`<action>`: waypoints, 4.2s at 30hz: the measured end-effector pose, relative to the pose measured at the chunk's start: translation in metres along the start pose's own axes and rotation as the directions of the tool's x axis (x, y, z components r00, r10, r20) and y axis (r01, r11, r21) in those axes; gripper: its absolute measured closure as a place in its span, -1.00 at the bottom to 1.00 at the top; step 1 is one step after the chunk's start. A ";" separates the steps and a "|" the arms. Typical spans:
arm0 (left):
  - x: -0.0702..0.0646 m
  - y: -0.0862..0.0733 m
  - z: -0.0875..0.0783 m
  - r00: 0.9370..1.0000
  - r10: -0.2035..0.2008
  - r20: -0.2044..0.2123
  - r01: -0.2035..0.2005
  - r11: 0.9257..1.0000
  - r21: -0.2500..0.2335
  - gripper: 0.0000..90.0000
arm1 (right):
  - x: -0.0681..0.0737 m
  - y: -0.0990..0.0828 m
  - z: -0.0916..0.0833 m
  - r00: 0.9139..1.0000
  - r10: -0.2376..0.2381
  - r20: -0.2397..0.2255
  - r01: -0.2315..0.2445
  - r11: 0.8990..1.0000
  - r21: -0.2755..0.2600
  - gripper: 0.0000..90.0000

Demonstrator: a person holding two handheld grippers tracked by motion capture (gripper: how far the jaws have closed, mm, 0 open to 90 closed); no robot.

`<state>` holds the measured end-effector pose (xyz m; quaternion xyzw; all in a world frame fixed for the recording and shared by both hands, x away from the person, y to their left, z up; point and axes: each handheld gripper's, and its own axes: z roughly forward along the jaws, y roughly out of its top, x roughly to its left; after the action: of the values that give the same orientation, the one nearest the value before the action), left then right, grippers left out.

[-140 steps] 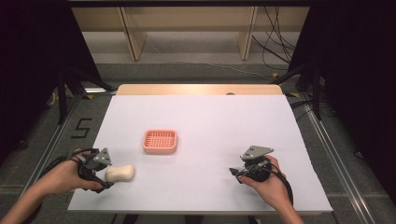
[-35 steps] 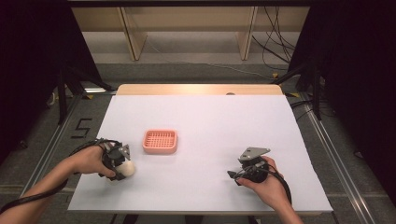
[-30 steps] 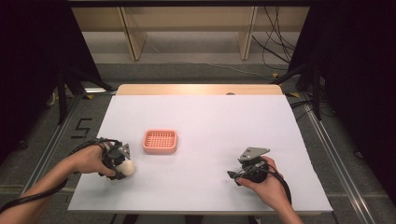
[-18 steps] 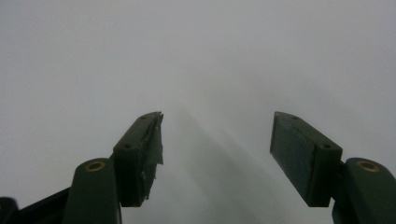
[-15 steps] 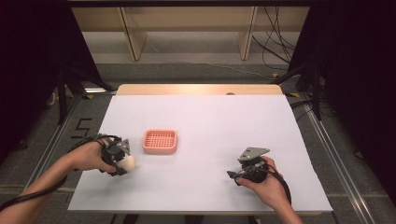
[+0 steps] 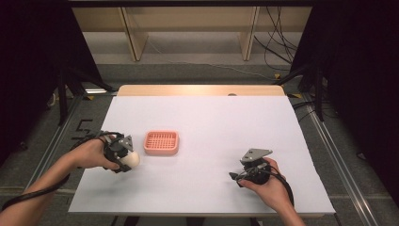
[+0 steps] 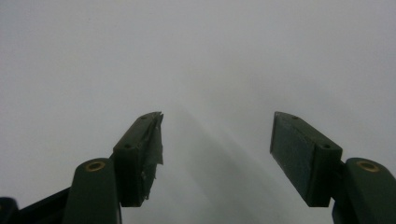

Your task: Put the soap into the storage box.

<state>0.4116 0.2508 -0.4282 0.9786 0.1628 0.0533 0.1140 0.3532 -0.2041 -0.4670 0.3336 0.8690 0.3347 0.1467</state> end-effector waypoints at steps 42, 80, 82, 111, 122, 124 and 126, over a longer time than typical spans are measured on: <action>0.011 0.031 -0.006 0.998 0.021 -0.065 -0.028 0.994 -0.108 0.10 | 0.001 0.000 -0.001 1.000 -0.006 -0.011 0.006 1.000 0.012 -0.22; 0.029 0.053 -0.013 0.996 0.014 -0.087 -0.025 0.992 -0.125 0.10 | 0.000 0.000 0.000 1.000 -0.015 -0.014 0.015 1.000 0.010 -0.22; 0.029 0.054 -0.012 0.996 0.015 -0.086 -0.025 0.992 -0.121 0.10 | 0.000 0.000 0.000 1.000 -0.014 -0.014 0.015 1.000 0.009 -0.22; 0.035 0.069 -0.013 0.993 0.055 -0.106 -0.068 0.990 -0.125 0.10 | -0.001 0.000 -0.001 1.000 -0.014 -0.013 0.015 1.000 0.006 -0.22; 0.037 0.073 -0.011 0.992 0.060 -0.113 -0.074 0.989 -0.127 0.10 | -0.001 0.000 -0.001 1.000 -0.013 -0.014 0.013 1.000 0.007 -0.22; 0.037 0.073 -0.011 0.992 0.059 -0.115 -0.074 0.989 -0.128 0.10 | -0.001 0.000 -0.001 1.000 -0.013 -0.014 0.013 1.000 0.007 -0.23; 0.037 0.073 -0.010 0.993 0.046 -0.109 -0.060 0.990 -0.128 0.10 | 0.001 0.000 -0.003 1.000 0.014 -0.010 -0.014 0.999 0.030 -0.23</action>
<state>0.4672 0.1974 -0.3981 0.9688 0.1385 0.1188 0.1678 0.3514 -0.2047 -0.4649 0.3400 0.8723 0.3245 0.1350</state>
